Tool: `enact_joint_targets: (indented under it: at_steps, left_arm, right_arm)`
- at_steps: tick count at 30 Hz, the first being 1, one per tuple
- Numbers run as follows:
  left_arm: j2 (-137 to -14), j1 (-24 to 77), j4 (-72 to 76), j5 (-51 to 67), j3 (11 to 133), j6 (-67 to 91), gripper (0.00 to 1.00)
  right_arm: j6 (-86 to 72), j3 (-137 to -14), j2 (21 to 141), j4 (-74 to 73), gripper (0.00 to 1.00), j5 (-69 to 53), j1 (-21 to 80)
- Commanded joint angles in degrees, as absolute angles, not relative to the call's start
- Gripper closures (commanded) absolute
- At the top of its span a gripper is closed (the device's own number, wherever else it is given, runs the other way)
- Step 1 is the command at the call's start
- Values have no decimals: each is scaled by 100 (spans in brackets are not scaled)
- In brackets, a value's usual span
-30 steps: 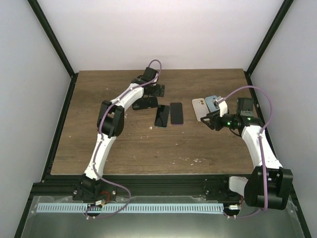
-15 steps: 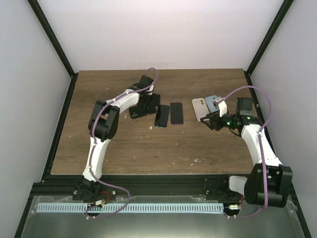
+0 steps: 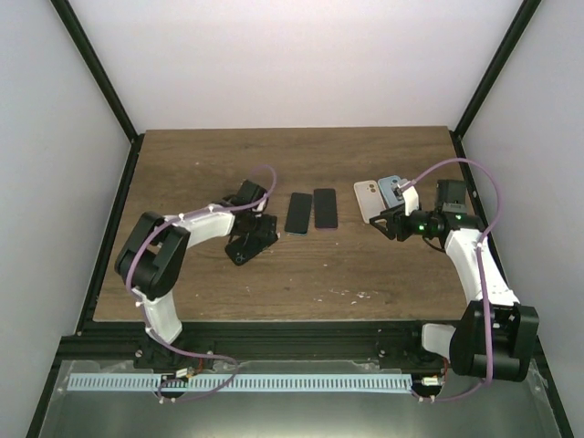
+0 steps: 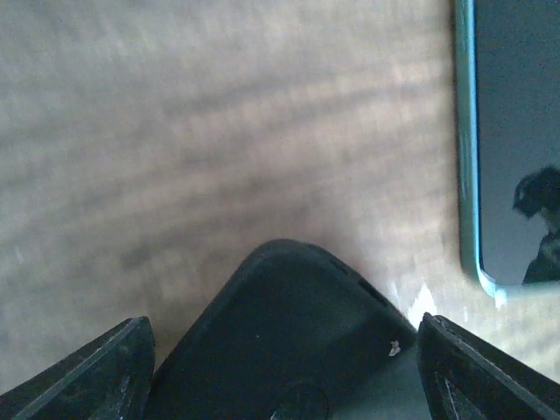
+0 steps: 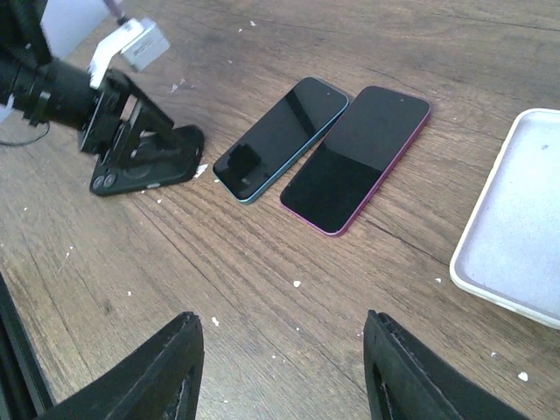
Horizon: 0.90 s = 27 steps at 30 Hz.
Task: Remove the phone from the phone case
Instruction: Move the phone to the center of the board.
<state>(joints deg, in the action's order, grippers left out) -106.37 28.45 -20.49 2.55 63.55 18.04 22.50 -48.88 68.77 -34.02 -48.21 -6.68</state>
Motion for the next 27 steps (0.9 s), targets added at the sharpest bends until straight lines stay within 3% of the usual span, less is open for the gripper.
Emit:
enact_joint_targets:
  at_steps: [1, 9, 17, 27]
  left_arm:
    - [-10223, 3371, -2685, 391, 5458, 2035, 16]
    - [-9861, 3870, -2814, -419, 5421, 1993, 10]
    - [-10630, 3908, -2730, 83, 6226, 1680, 8]
    - [-10448, 4792, -2565, 960, 5878, 1566, 10]
  right_arm:
    - [2365, -4955, 6853, -3447, 49, -4972, -738]
    - [2386, -4973, 6983, -3491, 49, -5010, -734]
    - [2374, -4975, 7003, -3487, 49, -4937, -747]
    - [2414, -4995, 7173, -3488, 48, -4969, -756]
